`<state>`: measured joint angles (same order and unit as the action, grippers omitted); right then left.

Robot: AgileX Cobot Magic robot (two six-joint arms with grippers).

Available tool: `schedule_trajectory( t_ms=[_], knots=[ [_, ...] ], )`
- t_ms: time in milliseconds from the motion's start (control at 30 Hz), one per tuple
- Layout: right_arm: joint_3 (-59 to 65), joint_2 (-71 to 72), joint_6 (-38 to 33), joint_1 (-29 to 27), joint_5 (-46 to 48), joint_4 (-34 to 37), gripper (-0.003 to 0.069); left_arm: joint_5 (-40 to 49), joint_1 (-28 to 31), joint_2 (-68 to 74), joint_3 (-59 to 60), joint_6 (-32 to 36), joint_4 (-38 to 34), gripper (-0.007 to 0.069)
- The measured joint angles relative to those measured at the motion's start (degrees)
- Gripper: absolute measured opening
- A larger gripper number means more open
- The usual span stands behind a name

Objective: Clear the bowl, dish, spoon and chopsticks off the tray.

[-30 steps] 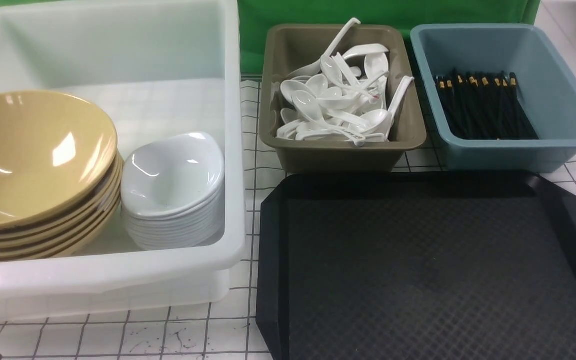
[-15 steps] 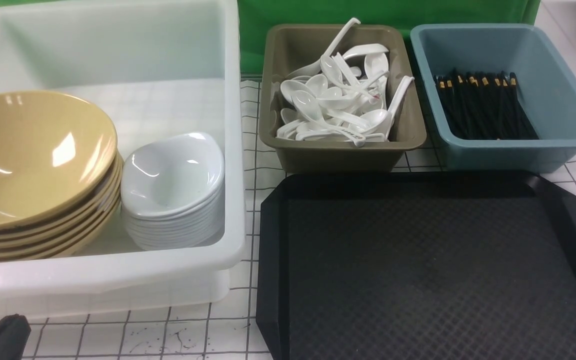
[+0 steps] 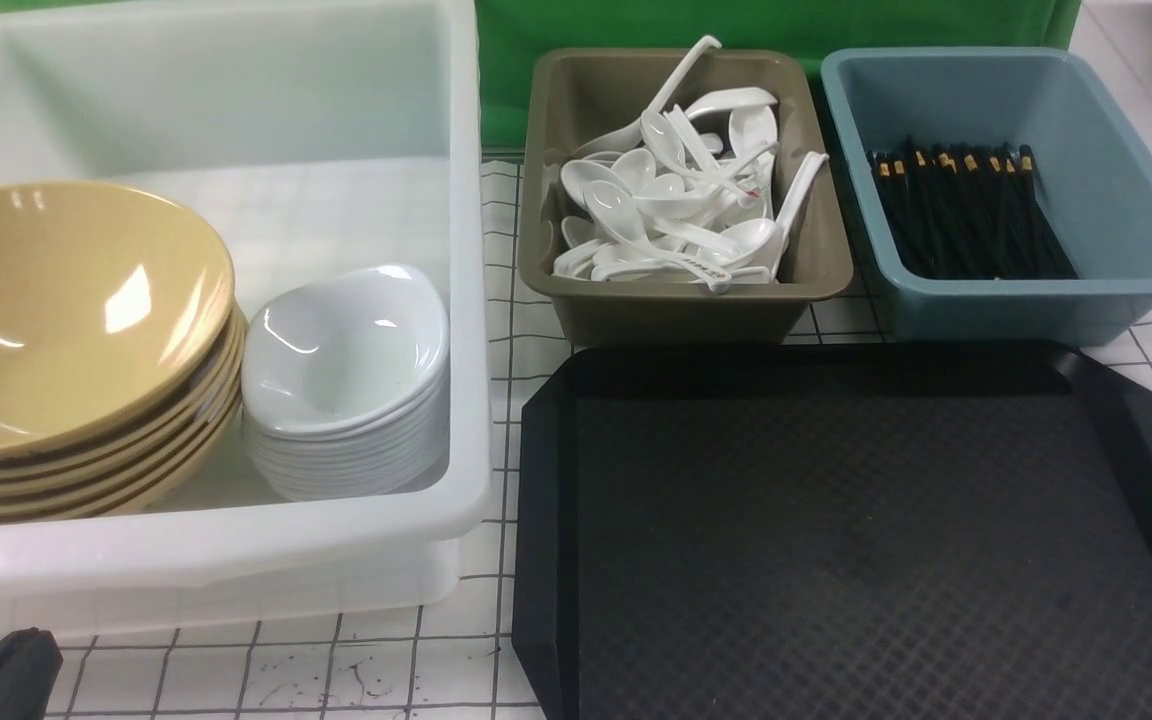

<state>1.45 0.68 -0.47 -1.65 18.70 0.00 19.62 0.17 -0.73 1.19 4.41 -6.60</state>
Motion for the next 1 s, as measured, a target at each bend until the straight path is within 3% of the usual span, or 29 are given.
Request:
schedule_trajectory(
  t_ms=[1000],
  knots=[
    [0.0, 0.0, 0.0, 0.0, 0.0, 0.0, 0.0140, -0.2, 0.0, 0.0, 0.0, 0.0, 0.0, -0.0006]
  ],
)
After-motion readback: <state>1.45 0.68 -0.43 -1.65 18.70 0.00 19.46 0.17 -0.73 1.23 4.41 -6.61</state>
